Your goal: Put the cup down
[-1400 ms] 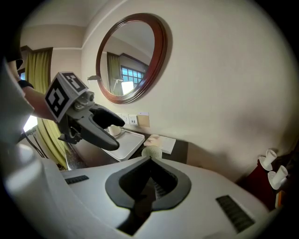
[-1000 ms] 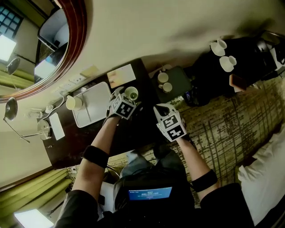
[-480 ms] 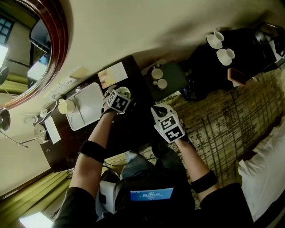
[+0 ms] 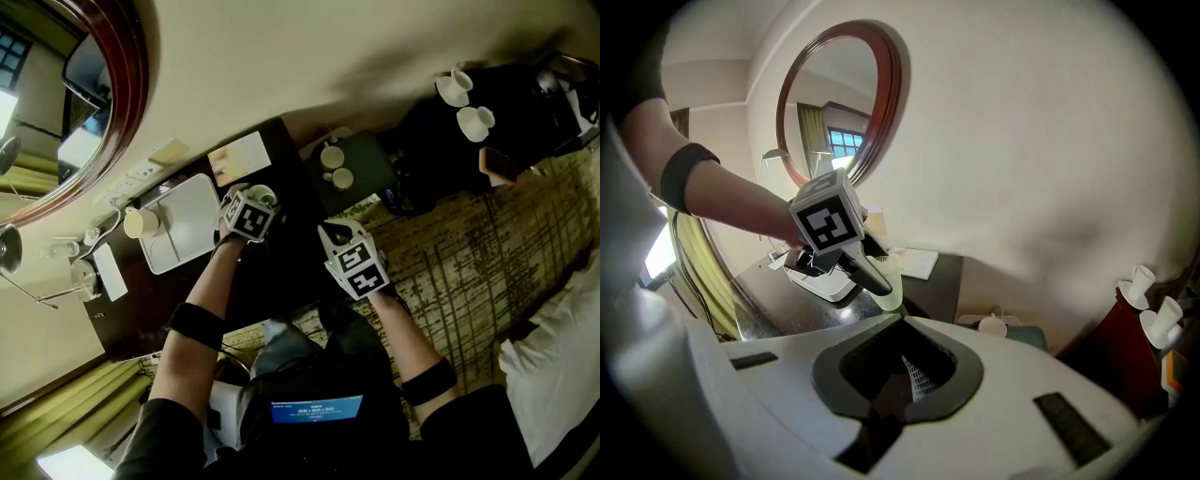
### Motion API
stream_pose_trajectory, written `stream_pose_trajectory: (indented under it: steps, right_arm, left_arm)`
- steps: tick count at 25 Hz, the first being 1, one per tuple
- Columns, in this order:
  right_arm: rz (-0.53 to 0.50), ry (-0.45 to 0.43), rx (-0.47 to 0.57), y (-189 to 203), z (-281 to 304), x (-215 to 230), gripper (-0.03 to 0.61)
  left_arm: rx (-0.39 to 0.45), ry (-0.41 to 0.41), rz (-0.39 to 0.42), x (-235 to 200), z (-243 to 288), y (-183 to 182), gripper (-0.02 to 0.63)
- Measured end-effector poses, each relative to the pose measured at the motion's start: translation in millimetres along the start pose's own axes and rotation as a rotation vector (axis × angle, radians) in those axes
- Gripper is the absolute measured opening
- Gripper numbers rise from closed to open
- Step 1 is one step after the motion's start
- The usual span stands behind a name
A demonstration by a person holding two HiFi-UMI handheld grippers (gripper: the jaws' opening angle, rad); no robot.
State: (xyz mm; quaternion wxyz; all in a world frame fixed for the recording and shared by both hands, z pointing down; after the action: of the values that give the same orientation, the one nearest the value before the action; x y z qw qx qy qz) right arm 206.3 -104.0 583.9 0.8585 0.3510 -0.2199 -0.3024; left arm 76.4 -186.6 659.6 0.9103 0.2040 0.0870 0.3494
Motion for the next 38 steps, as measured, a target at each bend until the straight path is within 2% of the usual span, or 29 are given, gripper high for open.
stream_pose_trajectory:
  steps: [5, 10, 26, 33, 38]
  right_arm:
    - [-0.028, -0.045, 0.006, -17.5, 16.1, -24.0, 0.0]
    - [-0.075, -0.109, 0.015, -43.4, 39.6, -66.3, 0.001]
    - [-0.27, -0.355, -0.021, -102.3, 125.0, -244.2, 0.001]
    - [-0.335, -0.427, -0.047, -114.4, 158.0, -303.4, 0.0]
    - [-0.361, -0.455, -0.062, -123.0, 180.6, -333.8, 0.0]
  left_arm:
    - [0.038, -0.021, -0.039, -6.8, -34.3, 3.1, 0.379]
    - [0.059, -0.039, -0.082, -18.2, -68.7, 31.4, 0.379]
    - [0.05, -0.198, -0.287, -108.1, -164.8, 195.4, 0.379]
    - [0.055, -0.237, -0.358, -146.9, -185.2, 243.0, 0.379]
    - [0.052, -0.246, -0.366, -171.6, -187.6, 267.3, 0.379]
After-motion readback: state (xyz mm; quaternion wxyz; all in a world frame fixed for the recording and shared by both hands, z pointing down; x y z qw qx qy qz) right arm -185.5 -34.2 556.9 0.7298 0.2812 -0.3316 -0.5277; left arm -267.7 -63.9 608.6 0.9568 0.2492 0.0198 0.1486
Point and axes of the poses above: the fingertips, and each gripper's own axes: z forward along the fingers, x to its right, y out of its underside, the point moved 2 cm from there along -z, backward along the fingers, and after that the axes turned 1 degree about x, right-handed, at the moved point
